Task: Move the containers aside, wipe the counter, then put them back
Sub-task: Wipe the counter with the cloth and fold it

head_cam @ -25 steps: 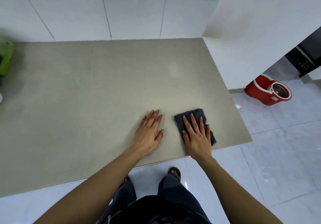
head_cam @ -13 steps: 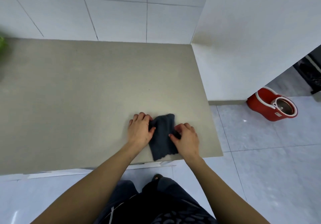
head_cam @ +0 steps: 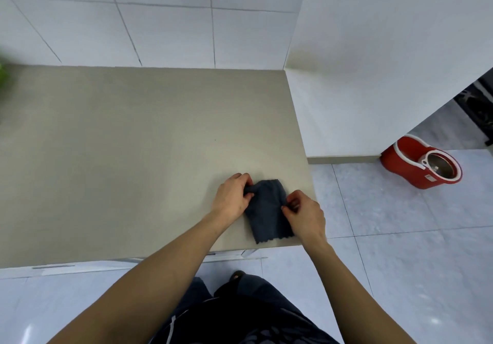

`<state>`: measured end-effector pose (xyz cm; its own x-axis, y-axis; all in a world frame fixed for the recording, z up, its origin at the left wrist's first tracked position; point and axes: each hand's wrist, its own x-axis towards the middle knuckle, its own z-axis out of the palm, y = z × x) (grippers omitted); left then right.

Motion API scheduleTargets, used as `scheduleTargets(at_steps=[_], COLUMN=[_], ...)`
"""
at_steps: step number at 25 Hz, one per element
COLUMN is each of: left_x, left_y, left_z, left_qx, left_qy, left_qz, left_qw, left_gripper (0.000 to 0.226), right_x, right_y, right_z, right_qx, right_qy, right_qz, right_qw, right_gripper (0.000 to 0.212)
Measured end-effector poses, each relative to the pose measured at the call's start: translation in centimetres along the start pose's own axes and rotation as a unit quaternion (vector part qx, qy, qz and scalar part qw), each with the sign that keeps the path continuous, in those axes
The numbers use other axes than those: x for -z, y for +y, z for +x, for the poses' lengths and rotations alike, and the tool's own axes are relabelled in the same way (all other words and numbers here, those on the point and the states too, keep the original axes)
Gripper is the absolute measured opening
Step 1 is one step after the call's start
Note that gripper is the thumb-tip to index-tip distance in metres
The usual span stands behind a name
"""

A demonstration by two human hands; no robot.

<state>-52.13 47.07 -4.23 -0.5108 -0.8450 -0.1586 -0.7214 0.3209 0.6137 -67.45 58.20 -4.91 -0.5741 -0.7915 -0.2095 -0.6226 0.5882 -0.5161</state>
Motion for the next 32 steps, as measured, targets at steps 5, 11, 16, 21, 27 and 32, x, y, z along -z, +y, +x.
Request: scheduleTargets(at_steps=[5,11,16,21,27,32], left_x=[0.3,-0.1,-2.7,-1.3,-0.4,3.2], left_y=[0.0,-1.9,-4.1,-5.0,-5.3,-8.4], left_z=[0.6,-1.4,-3.2,-1.9,-1.5,-1.2], left_qx=[-0.009,-0.114,-0.180,-0.224,-0.244,-0.227], left_qy=[0.009,0.019,-0.051,-0.090,-0.118,-0.091], left_qz=[0.032,0.142,0.239,0.251,0.243,0.219], left_qw=[0.999,0.983,0.953,0.937,0.932,0.945], left_gripper=[0.020,0.057,0.069,0.067,0.068,0.064], right_x=[-0.2,-2.5,-4.8,-5.5,-5.1,-4.6], right_y=[0.7,0.8,1.5,1.2,0.1,-3.0], right_z=[0.3,-0.2,-0.9,-1.4,-1.1,0.5], right_qx=[0.079,0.234,0.241,0.216,0.211,0.226], right_qy=[0.034,-0.002,0.009,0.029,0.069,0.070], right_qz=[0.002,-0.098,-0.161,-0.166,-0.097,-0.041], right_qw=[0.996,0.967,0.957,0.962,0.970,0.971], right_gripper=[0.051,0.056,0.057,0.057,0.054,0.043])
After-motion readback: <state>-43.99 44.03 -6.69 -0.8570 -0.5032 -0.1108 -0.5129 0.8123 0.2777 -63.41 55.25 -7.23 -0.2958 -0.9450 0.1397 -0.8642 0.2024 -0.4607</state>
